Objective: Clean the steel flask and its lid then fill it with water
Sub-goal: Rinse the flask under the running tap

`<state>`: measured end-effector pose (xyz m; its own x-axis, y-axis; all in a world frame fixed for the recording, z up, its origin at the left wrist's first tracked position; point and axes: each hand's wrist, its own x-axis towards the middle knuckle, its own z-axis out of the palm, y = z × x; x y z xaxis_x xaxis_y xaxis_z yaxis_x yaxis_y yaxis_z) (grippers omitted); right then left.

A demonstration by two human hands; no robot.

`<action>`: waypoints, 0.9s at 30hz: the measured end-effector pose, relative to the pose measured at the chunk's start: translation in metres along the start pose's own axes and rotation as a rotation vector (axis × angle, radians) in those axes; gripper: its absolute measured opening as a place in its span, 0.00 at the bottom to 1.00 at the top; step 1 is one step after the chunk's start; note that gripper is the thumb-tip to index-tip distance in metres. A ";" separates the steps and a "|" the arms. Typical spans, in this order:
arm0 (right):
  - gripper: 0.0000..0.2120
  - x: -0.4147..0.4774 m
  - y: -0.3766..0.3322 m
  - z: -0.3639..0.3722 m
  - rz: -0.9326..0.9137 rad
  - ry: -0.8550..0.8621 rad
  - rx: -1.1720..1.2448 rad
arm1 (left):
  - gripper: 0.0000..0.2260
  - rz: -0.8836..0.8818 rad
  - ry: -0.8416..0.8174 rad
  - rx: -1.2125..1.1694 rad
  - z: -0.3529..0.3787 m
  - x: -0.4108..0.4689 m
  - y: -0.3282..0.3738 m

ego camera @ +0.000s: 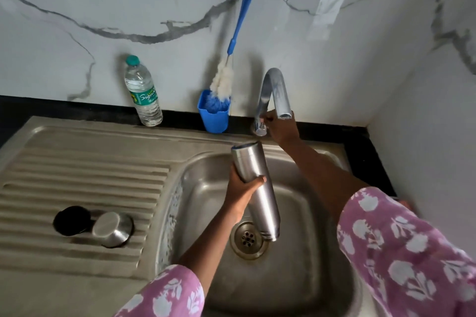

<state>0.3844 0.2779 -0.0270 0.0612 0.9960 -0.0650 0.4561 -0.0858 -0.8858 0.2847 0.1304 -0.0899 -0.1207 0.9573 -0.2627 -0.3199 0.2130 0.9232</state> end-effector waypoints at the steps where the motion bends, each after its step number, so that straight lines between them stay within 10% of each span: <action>1: 0.19 0.007 0.007 0.002 0.014 0.004 0.086 | 0.34 -0.008 -0.008 0.003 0.000 0.002 -0.004; 6: 0.17 0.026 0.010 0.013 0.014 -0.072 0.073 | 0.28 -0.040 -0.026 0.019 0.003 0.006 -0.017; 9: 0.05 0.027 -0.012 0.020 -0.116 -0.244 -0.178 | 0.28 -0.040 -0.042 0.040 0.005 0.007 -0.024; 15: 0.15 0.023 -0.040 0.037 -0.350 -0.403 -0.802 | 0.31 -0.034 -0.097 0.007 0.006 0.006 -0.035; 27: 0.10 -0.038 -0.002 -0.011 -0.337 -0.361 -0.446 | 0.37 -0.032 -0.114 0.168 0.002 0.007 -0.040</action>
<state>0.3913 0.2397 -0.0173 -0.4147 0.9093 -0.0359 0.7267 0.3071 -0.6145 0.2989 0.1293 -0.1279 -0.0026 0.9634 -0.2682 -0.1591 0.2644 0.9512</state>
